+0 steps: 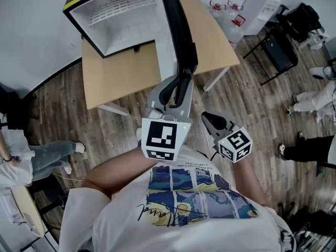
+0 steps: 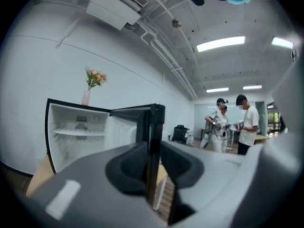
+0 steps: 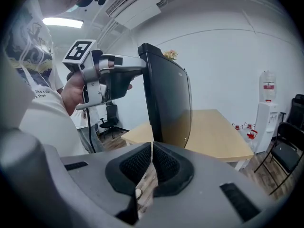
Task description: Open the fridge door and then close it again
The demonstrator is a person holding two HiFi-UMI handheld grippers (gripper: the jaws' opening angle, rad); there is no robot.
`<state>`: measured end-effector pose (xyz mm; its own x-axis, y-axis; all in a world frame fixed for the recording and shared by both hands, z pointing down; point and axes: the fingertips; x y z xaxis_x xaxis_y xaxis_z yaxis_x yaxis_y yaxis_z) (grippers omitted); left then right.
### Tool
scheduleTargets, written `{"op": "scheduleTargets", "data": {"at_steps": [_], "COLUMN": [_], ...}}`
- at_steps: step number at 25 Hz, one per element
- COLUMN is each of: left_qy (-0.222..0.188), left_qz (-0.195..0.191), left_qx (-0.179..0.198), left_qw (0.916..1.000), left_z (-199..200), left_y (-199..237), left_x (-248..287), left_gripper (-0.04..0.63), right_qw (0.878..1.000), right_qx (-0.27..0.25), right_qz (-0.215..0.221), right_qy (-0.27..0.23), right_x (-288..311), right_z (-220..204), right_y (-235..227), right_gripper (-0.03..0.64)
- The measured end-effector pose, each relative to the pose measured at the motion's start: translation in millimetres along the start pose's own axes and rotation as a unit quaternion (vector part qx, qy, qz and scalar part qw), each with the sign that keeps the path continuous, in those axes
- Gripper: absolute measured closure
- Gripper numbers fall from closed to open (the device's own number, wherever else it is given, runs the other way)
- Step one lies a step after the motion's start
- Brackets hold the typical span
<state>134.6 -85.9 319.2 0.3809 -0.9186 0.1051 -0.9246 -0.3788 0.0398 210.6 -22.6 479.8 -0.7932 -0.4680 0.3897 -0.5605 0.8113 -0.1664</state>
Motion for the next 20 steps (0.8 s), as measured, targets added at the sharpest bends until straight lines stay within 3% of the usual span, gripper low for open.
{"op": "scheduleTargets", "data": {"at_steps": [20], "left_qy": [-0.004], "left_qz": [-0.028], "left_qx": [0.004], "left_qw": [0.9996], "left_z": [-1], "left_y": [-17], "left_x": [10], "left_gripper": [0.511], "right_qw": [1.000], "right_qx": [0.013], "right_qz": [-0.018], "right_qy": [0.001], "right_x": [-5], "right_z": [-6], "right_y": [-14], "right_gripper": [0.597]}}
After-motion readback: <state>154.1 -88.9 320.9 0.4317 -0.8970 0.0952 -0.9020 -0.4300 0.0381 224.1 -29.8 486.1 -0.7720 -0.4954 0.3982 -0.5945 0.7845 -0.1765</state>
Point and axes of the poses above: the fingertips, and each gripper's own axes: x forward along the fingers, y to its left, z out of its top, and after that the axes turned 5 degrees about z, right-handed
